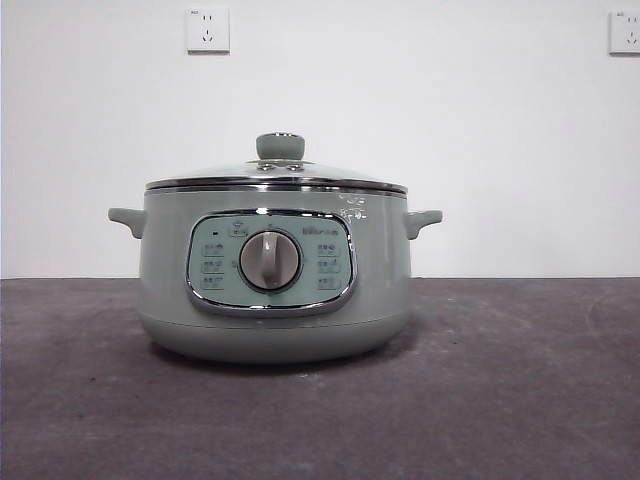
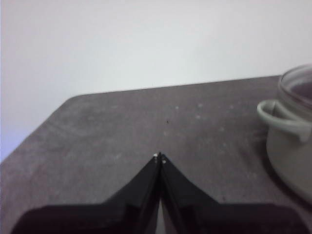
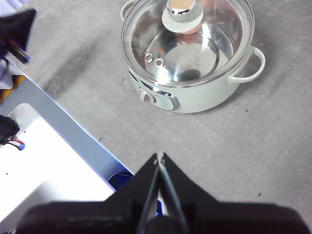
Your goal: Pick up the egg,open the lid,put the egg in the pot,close the lid
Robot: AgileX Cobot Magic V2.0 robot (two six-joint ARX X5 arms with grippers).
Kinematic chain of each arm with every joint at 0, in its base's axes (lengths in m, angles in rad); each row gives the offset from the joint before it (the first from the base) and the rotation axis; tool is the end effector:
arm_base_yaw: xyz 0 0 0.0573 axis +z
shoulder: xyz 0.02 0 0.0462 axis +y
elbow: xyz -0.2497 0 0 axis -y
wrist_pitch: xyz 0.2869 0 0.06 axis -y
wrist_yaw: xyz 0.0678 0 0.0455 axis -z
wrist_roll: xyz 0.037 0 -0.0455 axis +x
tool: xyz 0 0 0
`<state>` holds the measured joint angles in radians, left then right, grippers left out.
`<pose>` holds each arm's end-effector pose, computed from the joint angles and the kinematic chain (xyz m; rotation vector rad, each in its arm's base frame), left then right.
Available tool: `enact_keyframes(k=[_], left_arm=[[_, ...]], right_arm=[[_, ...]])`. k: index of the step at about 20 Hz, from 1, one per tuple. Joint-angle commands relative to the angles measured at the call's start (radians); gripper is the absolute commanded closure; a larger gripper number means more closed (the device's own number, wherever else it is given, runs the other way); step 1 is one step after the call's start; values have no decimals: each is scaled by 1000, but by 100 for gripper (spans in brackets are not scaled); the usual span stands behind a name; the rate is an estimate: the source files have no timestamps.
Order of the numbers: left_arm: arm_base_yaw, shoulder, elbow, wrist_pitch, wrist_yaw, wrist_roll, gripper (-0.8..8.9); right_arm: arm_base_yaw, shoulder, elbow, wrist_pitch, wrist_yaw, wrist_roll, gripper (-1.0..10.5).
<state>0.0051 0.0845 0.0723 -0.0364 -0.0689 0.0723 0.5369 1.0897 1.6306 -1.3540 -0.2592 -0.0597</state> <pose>0.1634 0.0034 0.1760 0.0738 0.0512 0.0722 0.1590 0.1057 0.4488 -0.1688 0.8037 0.7757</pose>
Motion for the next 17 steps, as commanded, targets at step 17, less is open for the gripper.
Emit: enact_keyframes(k=[17], left_arm=[[3, -82, -68, -145, -6, -127, 816]], right_arm=[[1, -3, -2, -16, 1, 6, 946]])
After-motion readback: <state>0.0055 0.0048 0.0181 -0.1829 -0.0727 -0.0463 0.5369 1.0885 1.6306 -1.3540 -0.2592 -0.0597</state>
